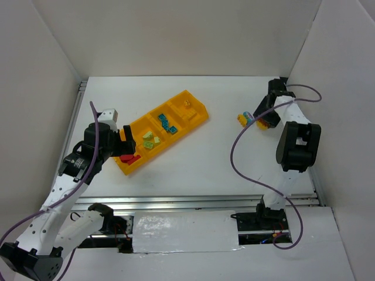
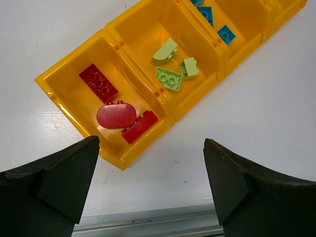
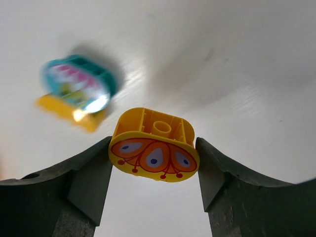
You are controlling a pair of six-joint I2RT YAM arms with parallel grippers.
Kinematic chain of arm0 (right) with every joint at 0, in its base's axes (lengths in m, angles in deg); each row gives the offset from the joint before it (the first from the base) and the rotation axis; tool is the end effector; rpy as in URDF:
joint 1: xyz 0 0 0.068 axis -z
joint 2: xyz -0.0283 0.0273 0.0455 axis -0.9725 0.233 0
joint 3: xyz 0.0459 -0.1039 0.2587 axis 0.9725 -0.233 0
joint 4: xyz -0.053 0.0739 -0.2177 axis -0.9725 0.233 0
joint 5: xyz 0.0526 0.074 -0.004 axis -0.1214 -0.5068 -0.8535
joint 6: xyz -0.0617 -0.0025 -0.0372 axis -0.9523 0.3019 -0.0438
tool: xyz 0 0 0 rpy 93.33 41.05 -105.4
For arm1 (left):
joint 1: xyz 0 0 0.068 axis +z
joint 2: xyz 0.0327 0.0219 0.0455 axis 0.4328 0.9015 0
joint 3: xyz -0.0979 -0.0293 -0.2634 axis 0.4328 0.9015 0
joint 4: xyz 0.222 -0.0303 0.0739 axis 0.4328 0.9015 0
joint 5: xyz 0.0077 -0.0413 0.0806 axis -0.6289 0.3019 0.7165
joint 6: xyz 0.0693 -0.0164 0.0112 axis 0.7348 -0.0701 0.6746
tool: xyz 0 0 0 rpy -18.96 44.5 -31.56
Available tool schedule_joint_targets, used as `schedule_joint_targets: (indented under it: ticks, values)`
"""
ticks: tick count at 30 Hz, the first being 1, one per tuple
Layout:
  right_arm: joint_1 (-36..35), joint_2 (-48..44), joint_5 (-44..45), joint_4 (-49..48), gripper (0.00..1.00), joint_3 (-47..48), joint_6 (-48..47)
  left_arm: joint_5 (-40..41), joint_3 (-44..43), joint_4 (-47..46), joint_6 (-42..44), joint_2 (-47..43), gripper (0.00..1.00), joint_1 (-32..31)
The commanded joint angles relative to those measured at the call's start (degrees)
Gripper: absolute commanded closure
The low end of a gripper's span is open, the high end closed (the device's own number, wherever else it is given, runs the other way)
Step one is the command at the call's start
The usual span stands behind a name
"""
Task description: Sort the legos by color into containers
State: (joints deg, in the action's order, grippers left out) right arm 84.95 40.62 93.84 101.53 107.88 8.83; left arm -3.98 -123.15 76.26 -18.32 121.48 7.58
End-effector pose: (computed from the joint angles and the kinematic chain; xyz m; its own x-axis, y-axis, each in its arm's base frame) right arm 0.3927 -0.0674 0.2183 -0.7156 0.5505 -0.4299 0.5856 0.8083 0.0603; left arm 0.1558 -0.0391 0.3285 -0.5016 -0.2348 -0.8326 -0.0458 0.9683 -0.2455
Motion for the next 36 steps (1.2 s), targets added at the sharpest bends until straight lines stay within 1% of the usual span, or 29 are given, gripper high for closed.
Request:
schedule_joint_targets:
  ticks: [1,3,5,7,9,10,14,16,17,20,22,25,26,28,29,30,35,36]
  values:
    - [-8.0,-7.6,1.7,-2.6,0.67,2.7,0.9,0.8,0.0,-1.7,0.4,-0.6,0.0,0.3]
    - [-13.7,-6.3,4.3,-1.2,0.67,5.9,1.5,1.1,0.0,-1.6,0.3,-0.7,0.0,0.4]
    - [-16.8,-4.9,3.1,-2.1,0.67,8.5,2.2,1.3,0.0,-1.6,0.2,-0.6,0.01,0.4]
    - [-20.2,-2.3,-3.1,-4.8,0.66,11.5,2.8,1.3,0.0,-1.6,0.1,-0.4,0.0,0.5]
    - [-22.2,0.1,-5.9,-5.8,0.66,14.7,4.1,1.1,0.0,-1.5,0.1,-0.1,0.01,0.5]
    - [-24.4,2.8,-7.3,-5.9,0.66,16.5,4.4,1.0,0.0,-1.6,0.2,0.1,0.01,0.5]
    - [-28.2,11.3,-5.3,-2.4,0.65,29.7,7.4,1.3,0.1,-1.4,0.0,0.4,0.01,0.5]
    - [-29.6,13.7,-6.3,-1.6,0.64,35.4,8.5,1.4,0.1,-1.4,0.0,0.4,0.0,0.6]
    - [-30.0,14.7,-6.3,-1.3,0.63,36.6,8.7,1.3,0.1,-1.4,0.0,0.4,0.0,0.6]
    - [-30.7,17.8,-7.6,-2.1,0.55,38.6,10.1,1.5,0.0,-1.4,0.0,0.3,0.01,0.6]
    - [-30.8,18.3,-8.4,-3.2,0.54,37.9,10.9,1.4,0.1,-1.5,0.0,0.2,0.01,0.6]
    - [-31.6,18.8,-9.9,-3.9,0.47,38.0,11.6,1.3,0.0,-1.6,0.2,0.5,0.0,0.6]
    - [-31.9,18.6,-9.9,-4.3,0.35,37.6,11.7,1.3,0.0,-1.5,0.2,0.7,0.0,0.7]
    - [-32.2,18.5,-10.3,-4.7,0.19,37.8,11.6,1.3,0.0,-1.4,0.2,0.8,0.0,0.6]
    - [-32.3,18.4,-10.7,-4.7,0.02,38.1,11.5,1.3,0.0,-1.4,0.3,0.8,0.0,0.6]
    - [-32.3,18.3,-10.7,-4.6,0.0,38.7,11.4,1.3,0.1,-1.5,0.2,0.6,0.01,0.6]
    - [-32.1,15.1,-8.8,-2.9,0.0,40.5,9.5,1.3,0.1,-1.6,0.4,0.7,0.0,0.6]
    - [-31.5,14.2,-6.8,-2.9,0.01,40.0,8.4,1.3,0.1,-1.5,0.4,0.9,0.0,0.6]
